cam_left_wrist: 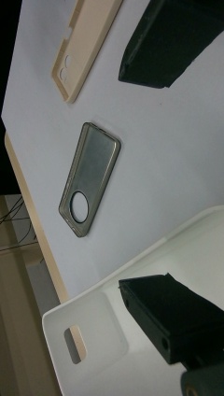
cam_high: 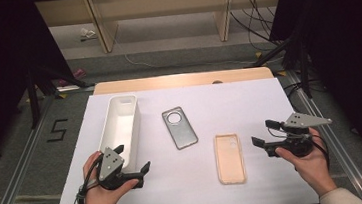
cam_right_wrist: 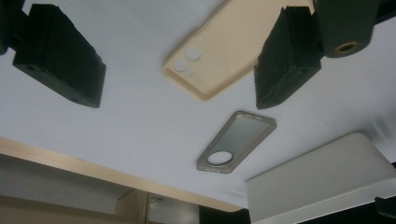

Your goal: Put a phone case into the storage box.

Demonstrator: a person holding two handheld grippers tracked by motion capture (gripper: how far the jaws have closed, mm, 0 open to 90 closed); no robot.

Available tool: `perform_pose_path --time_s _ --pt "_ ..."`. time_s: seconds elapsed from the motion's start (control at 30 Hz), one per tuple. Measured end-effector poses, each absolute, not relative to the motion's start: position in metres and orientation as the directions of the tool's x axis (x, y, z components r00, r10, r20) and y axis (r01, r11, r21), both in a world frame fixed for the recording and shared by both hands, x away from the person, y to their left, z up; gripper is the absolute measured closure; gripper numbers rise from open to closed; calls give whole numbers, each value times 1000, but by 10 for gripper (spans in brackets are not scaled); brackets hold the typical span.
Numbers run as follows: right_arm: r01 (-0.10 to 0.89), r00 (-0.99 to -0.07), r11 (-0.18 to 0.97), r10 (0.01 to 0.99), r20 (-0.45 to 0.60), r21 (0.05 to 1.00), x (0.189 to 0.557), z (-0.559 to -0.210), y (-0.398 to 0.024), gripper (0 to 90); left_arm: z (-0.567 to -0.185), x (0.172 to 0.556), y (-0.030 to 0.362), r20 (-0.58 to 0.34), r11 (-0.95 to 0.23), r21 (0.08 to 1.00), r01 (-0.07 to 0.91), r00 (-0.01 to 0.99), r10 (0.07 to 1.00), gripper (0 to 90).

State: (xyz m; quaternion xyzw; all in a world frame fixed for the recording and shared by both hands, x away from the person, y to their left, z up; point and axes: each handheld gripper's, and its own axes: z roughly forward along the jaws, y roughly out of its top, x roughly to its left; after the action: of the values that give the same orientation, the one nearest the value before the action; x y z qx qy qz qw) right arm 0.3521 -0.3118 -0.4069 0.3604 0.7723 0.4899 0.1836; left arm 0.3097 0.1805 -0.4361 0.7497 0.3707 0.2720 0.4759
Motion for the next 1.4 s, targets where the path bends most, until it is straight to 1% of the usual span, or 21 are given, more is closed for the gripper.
perform_pose_path --time_s 0.13,0.23,0.37,0.47,0.57,0.7,0.73,1.0,1.13,1.4 --pt "375 -670 259 739 67 890 352 -407 -312 174 -435 310 178 62 -277 916 291 578 813 53" --pt "375 -668 260 741 65 890 353 -407 -310 173 -433 314 171 58 -275 916 294 581 812 91" --pt "377 -666 261 743 64 888 354 -408 -310 173 -429 320 161 65 -279 914 294 574 816 210" --pt "376 -663 257 746 64 890 354 -408 -310 172 -423 327 153 76 -287 912 292 567 820 403" --pt "378 -660 258 748 64 889 354 -408 -310 171 -420 334 142 89 -305 909 286 580 810 629" --pt "379 -659 253 749 67 890 354 -408 -310 169 -418 347 122 93 -331 891 310 590 802 859" --pt "381 -658 251 750 70 890 354 -408 -310 167 -418 350 116 92 -337 887 314 595 798 898" --pt "381 -647 229 758 82 896 356 -407 -314 163 -418 378 67 63 -372 860 350 650 757 900" --pt "385 -647 230 758 83 894 356 -408 -313 163 -422 393 44 68 -409 835 368 668 741 900" --pt "385 -658 246 749 78 889 357 -409 -308 162 -438 418 7 65 -454 787 417 676 734 900"
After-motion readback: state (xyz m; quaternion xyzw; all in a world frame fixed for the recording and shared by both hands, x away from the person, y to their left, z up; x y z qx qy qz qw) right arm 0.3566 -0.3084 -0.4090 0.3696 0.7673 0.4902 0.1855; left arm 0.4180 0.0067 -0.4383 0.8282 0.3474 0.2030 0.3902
